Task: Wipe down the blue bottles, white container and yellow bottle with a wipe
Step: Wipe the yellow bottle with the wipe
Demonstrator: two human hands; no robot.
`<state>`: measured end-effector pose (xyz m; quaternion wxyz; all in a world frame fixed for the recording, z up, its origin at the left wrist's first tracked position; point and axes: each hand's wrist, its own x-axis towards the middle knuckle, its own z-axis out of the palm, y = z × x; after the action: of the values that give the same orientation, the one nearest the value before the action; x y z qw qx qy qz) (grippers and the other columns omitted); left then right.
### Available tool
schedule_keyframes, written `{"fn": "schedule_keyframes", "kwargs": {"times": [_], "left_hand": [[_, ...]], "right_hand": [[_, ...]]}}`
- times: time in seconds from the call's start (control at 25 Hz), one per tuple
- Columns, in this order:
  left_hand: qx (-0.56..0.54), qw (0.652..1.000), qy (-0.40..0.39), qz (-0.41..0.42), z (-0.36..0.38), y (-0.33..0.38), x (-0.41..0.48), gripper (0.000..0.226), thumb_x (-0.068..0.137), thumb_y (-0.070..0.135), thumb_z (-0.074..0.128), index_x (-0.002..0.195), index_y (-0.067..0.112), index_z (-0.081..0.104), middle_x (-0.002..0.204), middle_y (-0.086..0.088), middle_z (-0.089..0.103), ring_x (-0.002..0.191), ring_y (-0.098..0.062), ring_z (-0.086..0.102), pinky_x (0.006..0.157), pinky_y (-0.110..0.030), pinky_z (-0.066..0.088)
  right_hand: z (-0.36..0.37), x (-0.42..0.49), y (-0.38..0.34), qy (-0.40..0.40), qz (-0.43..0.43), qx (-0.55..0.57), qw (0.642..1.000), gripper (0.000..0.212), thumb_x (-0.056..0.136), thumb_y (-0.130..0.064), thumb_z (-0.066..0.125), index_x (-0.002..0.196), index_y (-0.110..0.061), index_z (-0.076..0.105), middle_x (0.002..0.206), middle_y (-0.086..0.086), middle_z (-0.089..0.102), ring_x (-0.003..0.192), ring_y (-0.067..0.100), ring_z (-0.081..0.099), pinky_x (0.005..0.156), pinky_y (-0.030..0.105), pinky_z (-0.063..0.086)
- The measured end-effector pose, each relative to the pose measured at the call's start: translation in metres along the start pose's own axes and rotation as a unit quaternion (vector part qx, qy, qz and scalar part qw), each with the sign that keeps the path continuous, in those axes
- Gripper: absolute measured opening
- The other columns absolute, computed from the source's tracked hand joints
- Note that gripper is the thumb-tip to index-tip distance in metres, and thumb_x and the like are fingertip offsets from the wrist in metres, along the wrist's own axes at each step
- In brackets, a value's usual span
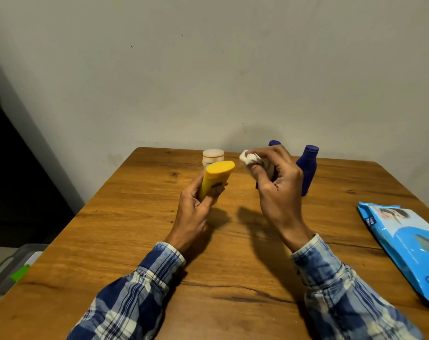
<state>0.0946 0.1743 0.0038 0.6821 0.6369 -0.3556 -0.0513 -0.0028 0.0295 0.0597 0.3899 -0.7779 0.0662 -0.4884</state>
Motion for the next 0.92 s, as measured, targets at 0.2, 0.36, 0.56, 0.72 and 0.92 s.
{"fn": "schedule_keyframes", "kwargs": {"times": [0.2,0.36,0.56,0.72,0.92], "left_hand": [[-0.105,0.994,0.011,-0.031,0.002,0.005,0.005,0.040,0.095,0.014,0.061,0.133,0.019,0.048,0.113,-0.007,0.073,0.101,-0.019,0.073,0.086,-0.041,0.059],[-0.206,0.974,0.039,-0.086,0.001,0.006,0.006,0.043,0.093,0.020,0.066,0.134,0.012,0.054,0.117,-0.010,0.072,0.099,-0.021,0.071,0.093,-0.049,0.054],[-0.319,0.937,0.033,-0.137,0.008,0.003,0.006,0.041,0.105,0.018,0.053,0.145,0.009,0.049,0.131,-0.016,0.068,0.114,-0.028,0.066,0.097,-0.045,0.055],[-0.423,0.885,0.020,-0.192,0.004,0.000,0.006,0.073,0.094,0.045,0.069,0.155,0.020,0.036,0.129,-0.019,0.057,0.111,-0.032,0.061,0.089,-0.048,0.057],[-0.444,0.856,-0.028,-0.264,0.004,0.004,0.004,0.069,0.099,0.054,0.059,0.151,0.010,0.046,0.123,-0.019,0.059,0.107,-0.033,0.060,0.093,-0.041,0.053]], "right_hand": [[0.006,-0.008,0.000,-0.008,-0.007,0.024,1.000,0.018,0.091,-0.006,0.070,0.109,-0.010,0.071,0.105,0.000,0.065,0.097,0.006,0.060,0.077,0.014,0.048],[0.011,-0.011,0.001,-0.035,0.014,0.053,0.998,0.018,0.090,-0.007,0.071,0.108,-0.012,0.072,0.106,-0.004,0.066,0.099,0.007,0.061,0.077,0.013,0.048],[0.023,-0.023,-0.002,-0.131,-0.006,0.058,0.990,0.021,0.090,-0.011,0.072,0.111,-0.012,0.072,0.111,-0.004,0.066,0.102,0.006,0.061,0.077,0.012,0.049],[0.025,-0.027,-0.005,-0.256,-0.044,0.095,0.961,0.023,0.087,-0.006,0.073,0.110,-0.011,0.074,0.111,-0.003,0.068,0.105,0.010,0.063,0.085,0.026,0.056],[0.019,-0.023,-0.003,-0.177,-0.008,0.076,0.981,0.021,0.088,-0.015,0.073,0.108,-0.011,0.075,0.109,-0.004,0.069,0.100,0.008,0.065,0.077,0.021,0.056]]}}
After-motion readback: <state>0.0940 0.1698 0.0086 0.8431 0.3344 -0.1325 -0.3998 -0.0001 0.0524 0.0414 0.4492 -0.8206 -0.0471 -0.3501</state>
